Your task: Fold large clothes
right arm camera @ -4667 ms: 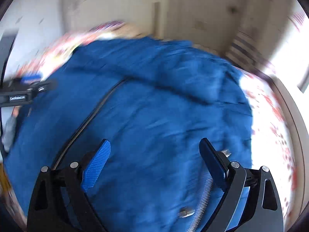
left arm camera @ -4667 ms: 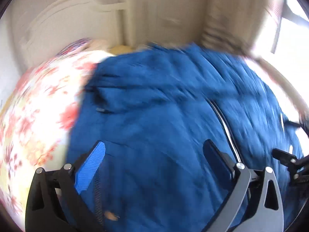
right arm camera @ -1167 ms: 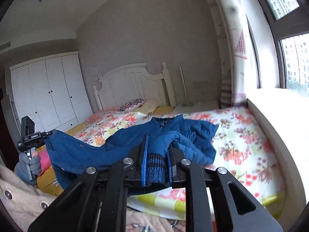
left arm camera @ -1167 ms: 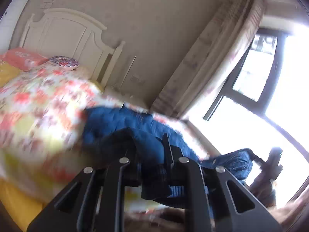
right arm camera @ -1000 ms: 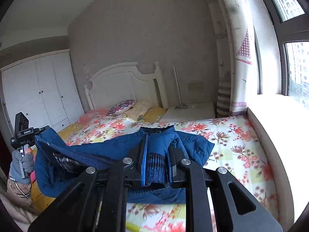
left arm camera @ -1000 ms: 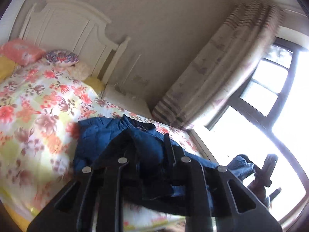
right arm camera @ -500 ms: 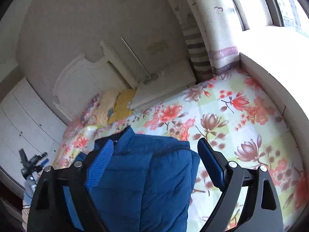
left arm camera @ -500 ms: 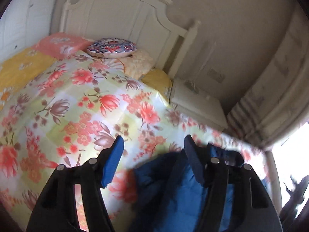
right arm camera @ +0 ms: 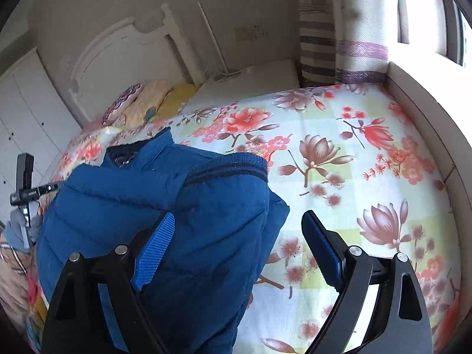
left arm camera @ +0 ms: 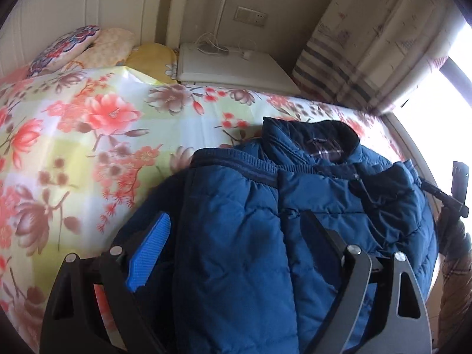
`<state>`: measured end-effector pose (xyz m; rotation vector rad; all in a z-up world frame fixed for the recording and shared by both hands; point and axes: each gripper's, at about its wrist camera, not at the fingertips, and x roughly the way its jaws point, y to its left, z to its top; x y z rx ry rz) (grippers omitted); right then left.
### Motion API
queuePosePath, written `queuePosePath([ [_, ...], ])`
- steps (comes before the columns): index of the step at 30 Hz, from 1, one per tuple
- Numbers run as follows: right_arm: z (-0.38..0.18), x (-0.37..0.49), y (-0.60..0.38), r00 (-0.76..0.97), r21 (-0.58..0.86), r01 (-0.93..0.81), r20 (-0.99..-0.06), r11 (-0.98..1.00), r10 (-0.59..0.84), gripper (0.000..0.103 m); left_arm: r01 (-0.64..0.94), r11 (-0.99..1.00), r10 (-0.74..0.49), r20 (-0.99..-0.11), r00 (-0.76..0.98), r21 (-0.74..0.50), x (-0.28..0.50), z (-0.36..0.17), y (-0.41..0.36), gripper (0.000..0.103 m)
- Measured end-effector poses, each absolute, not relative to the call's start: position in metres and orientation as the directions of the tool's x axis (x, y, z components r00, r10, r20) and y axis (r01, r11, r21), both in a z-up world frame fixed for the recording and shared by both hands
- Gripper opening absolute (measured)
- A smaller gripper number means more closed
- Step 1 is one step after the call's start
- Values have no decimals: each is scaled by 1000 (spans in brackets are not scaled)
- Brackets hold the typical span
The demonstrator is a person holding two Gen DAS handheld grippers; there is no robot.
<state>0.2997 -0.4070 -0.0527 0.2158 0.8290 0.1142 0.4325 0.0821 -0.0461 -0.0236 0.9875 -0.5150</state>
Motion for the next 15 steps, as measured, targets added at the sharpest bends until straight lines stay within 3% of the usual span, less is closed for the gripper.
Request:
queuePosePath([
  [3,-52,304,-391,664,158,-72,-729,985,166,85,437,870,-426,-797,428,-231,436,-50,74,89],
  [5,-54,305,-385,661,131,-102,-732,986,165,70,467,857,-428,-805,411,-217,435,-56,66,87],
  [6,-57,307,-383,659,120,-99,-736,988,156,68,477,855,-424,-807,411,-206,434,-57,62,79],
  [7,-59,307,-383,661,123,-99,-734,987,158,59,481,857,-411,-810,418,-186,432,-61,59,54],
  [8,-60,305,-383,670,119,-96,-726,988,153,38,471,866,-393,-810,435,-167,430,-63,59,41],
  [9,-59,302,-383,689,108,-86,-711,990,137,29,453,876,-388,-800,457,-166,428,-61,63,17],
  [10,-56,298,-382,708,103,-76,-695,992,126,19,444,877,-407,-774,485,-183,424,-56,71,9],
  [12,-50,290,-385,733,119,-53,-669,992,119,17,411,875,-461,-705,540,-257,417,-43,95,7],
  [15,-55,292,-390,715,154,-50,-684,987,143,17,376,835,-549,-670,500,-403,423,-48,118,8],
])
